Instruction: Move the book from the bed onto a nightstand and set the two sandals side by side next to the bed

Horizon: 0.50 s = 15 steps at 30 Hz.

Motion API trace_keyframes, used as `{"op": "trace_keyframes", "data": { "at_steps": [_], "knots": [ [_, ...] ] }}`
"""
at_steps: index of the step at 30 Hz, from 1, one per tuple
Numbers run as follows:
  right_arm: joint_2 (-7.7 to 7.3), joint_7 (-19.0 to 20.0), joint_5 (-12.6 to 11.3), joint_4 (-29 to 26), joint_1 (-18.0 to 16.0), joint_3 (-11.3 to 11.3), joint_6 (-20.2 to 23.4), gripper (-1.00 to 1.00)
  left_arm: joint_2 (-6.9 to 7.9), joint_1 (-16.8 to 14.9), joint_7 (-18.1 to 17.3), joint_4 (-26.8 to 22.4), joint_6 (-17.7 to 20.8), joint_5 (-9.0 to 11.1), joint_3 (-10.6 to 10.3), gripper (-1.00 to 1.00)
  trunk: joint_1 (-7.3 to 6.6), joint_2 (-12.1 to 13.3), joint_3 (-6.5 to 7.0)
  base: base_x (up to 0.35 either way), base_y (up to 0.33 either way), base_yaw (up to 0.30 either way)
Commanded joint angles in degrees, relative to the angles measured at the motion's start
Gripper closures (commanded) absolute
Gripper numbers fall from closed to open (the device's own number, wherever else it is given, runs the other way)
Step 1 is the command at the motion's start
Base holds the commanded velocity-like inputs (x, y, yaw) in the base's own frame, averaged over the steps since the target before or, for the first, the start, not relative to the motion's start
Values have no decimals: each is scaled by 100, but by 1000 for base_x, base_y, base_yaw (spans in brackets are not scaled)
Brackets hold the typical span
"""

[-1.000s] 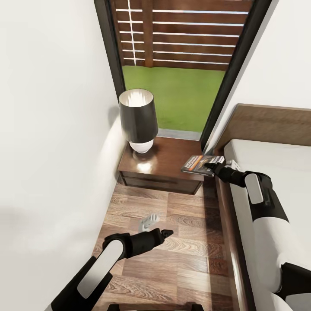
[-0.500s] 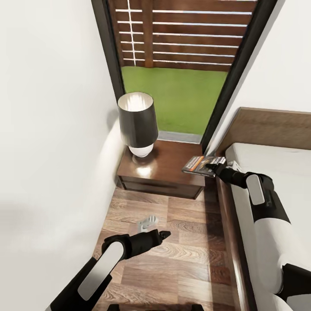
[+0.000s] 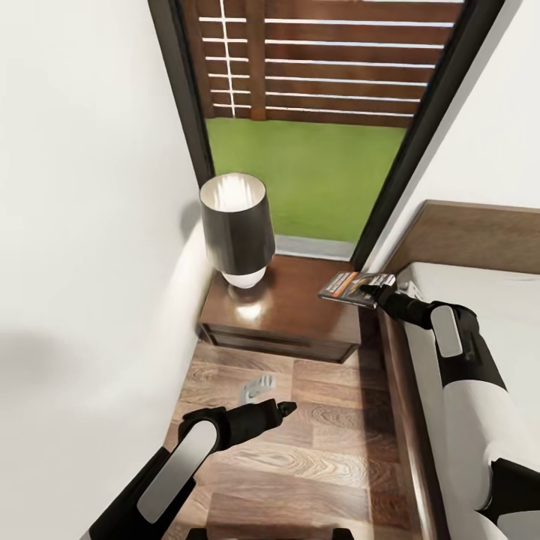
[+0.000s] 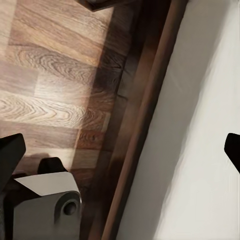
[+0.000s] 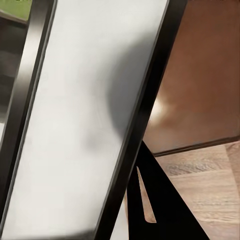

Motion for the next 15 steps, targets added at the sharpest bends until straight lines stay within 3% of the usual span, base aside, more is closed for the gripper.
{"op": "trace_keyframes", "data": {
  "at_steps": [1, 15],
  "knots": [
    [4, 50, 24, 5, -4, -23, 29, 100, 2, -5, 52, -8, -5, 60, -10, -100, 3, -4, -4, 135, 0, 0],
    [3, 16, 16, 31, -9, -48, 31, 100, -11, -3, 74, 45, 8, 110, -4, -100, 3, -4, -4, 57, 0, 0]
  ]
}}
